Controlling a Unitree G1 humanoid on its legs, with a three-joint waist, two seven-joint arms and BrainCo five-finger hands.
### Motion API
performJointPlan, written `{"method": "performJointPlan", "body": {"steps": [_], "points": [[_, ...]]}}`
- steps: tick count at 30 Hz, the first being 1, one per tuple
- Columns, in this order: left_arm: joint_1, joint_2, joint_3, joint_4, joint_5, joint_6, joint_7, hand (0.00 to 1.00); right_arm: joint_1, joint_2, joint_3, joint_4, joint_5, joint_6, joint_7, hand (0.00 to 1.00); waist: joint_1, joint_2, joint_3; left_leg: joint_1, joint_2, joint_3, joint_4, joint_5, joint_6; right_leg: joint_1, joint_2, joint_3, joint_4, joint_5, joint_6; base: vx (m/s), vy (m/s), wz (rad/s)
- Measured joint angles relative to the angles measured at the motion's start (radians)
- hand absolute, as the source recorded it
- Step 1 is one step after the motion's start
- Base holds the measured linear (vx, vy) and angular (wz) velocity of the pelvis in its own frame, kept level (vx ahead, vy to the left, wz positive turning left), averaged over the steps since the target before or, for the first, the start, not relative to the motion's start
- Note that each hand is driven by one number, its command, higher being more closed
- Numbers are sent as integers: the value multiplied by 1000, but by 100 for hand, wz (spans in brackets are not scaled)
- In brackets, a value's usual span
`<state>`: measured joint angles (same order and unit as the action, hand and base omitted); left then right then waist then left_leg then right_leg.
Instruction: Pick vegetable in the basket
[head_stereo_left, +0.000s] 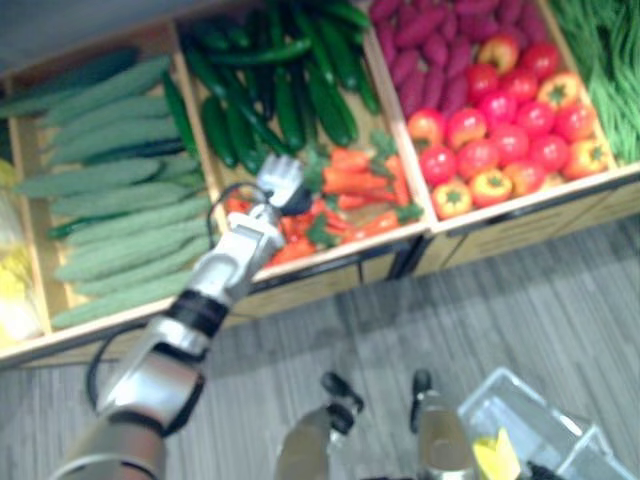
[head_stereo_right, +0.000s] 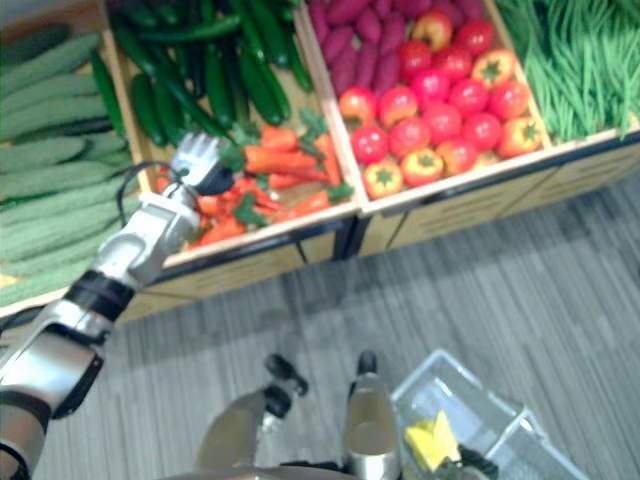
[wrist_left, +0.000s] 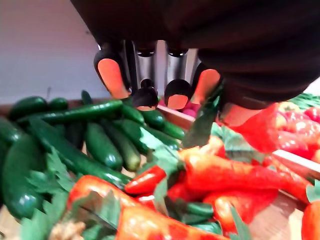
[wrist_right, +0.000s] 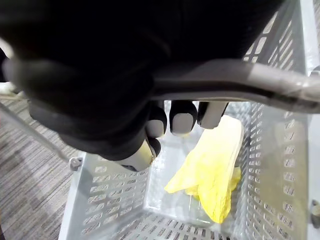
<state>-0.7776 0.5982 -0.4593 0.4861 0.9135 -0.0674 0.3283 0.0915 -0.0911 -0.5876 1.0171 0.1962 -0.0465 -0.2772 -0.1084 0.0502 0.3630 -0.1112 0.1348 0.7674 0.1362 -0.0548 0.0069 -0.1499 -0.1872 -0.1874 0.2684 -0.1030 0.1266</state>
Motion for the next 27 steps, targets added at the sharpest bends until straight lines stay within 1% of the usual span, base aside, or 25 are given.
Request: {"method": "performJointPlan", "body": {"steps": [1,2,5,6,7,8,9,10,11,12,13,14,15,16,17,18,19,20,21,22,23,24,25,26,27], "points": [[22,13,10,-29,-6,-11,0,100,-1,-1,-12,24,0,1,1,100,1,2,-22,5,-5,-17,-9,5,2,21,6,-4,-24,0,0,6,-52,14],[25,14,11,-32,-6,-11,0,100,-1,-1,-14,24,0,1,2,100,1,2,-23,6,-5,-18,-10,5,2,23,8,-4,-26,0,0,-7,-50,15],[118,25,79,-144,-24,-18,5,100,-2,-3,-34,65,0,5,2,100,1,-3,-52,27,-5,-32,10,1,1,71,13,7,-76,-7,-10,-29,-14,1],[141,27,94,-170,-38,-18,6,100,-4,-3,-33,67,0,6,2,100,3,-3,-52,26,4,-33,31,-7,1,75,16,16,-80,-7,-11,-42,-17,-33],[201,31,136,-233,-49,-17,11,100,-12,-9,-30,70,0,11,1,100,7,-4,-52,16,33,-54,108,-33,4,79,27,46,-85,-8,-12,-41,-16,-46],[231,31,152,-259,-50,-18,13,100,-14,-13,-28,70,0,13,2,100,9,-6,-52,9,44,-82,151,-40,8,83,28,63,-87,-11,-16,-54,-27,-83],[288,31,174,-319,-74,-18,17,100,-14,-26,2,71,0,14,2,100,20,-13,-55,-9,55,-185,227,-43,7,84,33,108,-88,-6,-23,-60,-39,-114],[348,29,204,-384,-87,-18,23,100,-22,-38,22,70,-1,17,2,100,32,-14,-55,-24,47,-330,280,-52,0,83,51,167,-88,6,-21,-66,-35,-126],[379,27,223,-418,-87,-19,26,100,-28,-47,41,69,-1,19,2,100,36,-15,-58,-37,33,-422,298,-70,-9,81,59,196,-87,11,-20,-90,55,-148],[434,19,246,-478,-90,-19,42,100,-36,-65,80,64,-2,21,3,100,46,-11,-69,-43,-13,-637,292,-116,-64,51,78,259,-74,16,-17,-89,176,-164],[470,3,253,-515,-89,-21,61,100,-38,-86,104,46,-4,26,4,100,57,13,-99,-17,-36,-790,243,-161,-106,14,108,316,-49,18,-11,-77,190,-151],[471,-17,253,-518,-89,-23,61,100,-32,-90,117,32,-4,29,5,100,52,14,-102,3,-41,-817,211,-184,-109,10,118,330,-50,18,-2,-28,146,-111],[468,-57,252,-518,-89,-28,63,100,-17,-71,124,-17,-26,41,7,100,41,-8,-103,33,-44,-773,187,-180,-100,9,107,361,-55,32,7,-60,122,-80],[472,-91,234,-518,-89,-29,66,100,14,-40,127,-103,-42,52,7,100,46,-33,-106,54,-47,-727,179,-180,-98,4,102,396,-57,45,13,-72,123,-84],[471,-103,220,-518,-89,-31,66,100,29,-27,135,-141,-43,60,6,100,46,-46,-108,62,-48,-705,178,-185,-100,0,102,415,-56,48,17,-128,135,-101],[472,-125,192,-522,-89,-37,68,100,58,-11,167,-218,-45,67,1,100,41,-66,-115,64,-47,-661,180,-194,-98,-16,101,437,-60,57,13,-102,116,-110],[472,-136,165,-525,-89,-44,68,100,69,-4,196,-284,-67,69,-2,100,41,-81,-124,62,-46,-608,180,-195,-86,-42,84,419,-71,62,-18,-103,134,-119],[472,-139,152,-526,-90,-46,68,100,67,-5,210,-316,-80,70,-4,100,37,-80,-124,62,-43,-577,179,-191,-76,-55,72,374,-80,58,-65,-89,115,-137],[474,-148,141,-526,-105,-58,65,100,63,-6,234,-379,-96,70,-8,100,33,-70,-125,65,-12,-516,164,-186,-63,-94,40,248,-45,44,-119,-55,58,-147],[476,-161,147,-526,-120,-61,61,100,60,-3,260,-431,-120,69,-11,100,34,-78,-124,83,-1,-460,151,-185,-63,-128,3,113,67,41,-125,18,16,-159],[484,-171,155,-526,-127,-60,59,100,60,-1,272,-461,-122,68,-13,100,34,-87,-129,102,2,-421,145,-185,-63,-114,-15,52,122,37,-130,79,-17,-124],[491,-177,162,-527,-128,-60,59,100,55,-1,277,-475,-122,67,-14,100,34,-91,-132,111,4,-395,148,-186,-63,-99,-25,13,127,2,-115,89,-13,-132],[522,-203,195,-536,-149,-60,57,100,12,-2,283,-492,-141,67,-29,100,28,-85,-128,115,23,-328,182,-188,-67,-110,-38,-60,117,38,-115,33,-21,-115],[536,-219,203,-536,-161,-59,55,100,0,-6,288,-492,-150,67,-33,100,26,-78,-126,124,27,-301,189,-191,-70,-117,-30,-105,128,63,-127,13,-14,-146],[563,-242,213,-537,-171,-59,55,100,-22,-11,302,-492,-152,70,-39,100,34,-65,-128,152,46,-271,183,-191,-69,-124,-22,-165,141,96,-176,-45,-56,-153]]}}
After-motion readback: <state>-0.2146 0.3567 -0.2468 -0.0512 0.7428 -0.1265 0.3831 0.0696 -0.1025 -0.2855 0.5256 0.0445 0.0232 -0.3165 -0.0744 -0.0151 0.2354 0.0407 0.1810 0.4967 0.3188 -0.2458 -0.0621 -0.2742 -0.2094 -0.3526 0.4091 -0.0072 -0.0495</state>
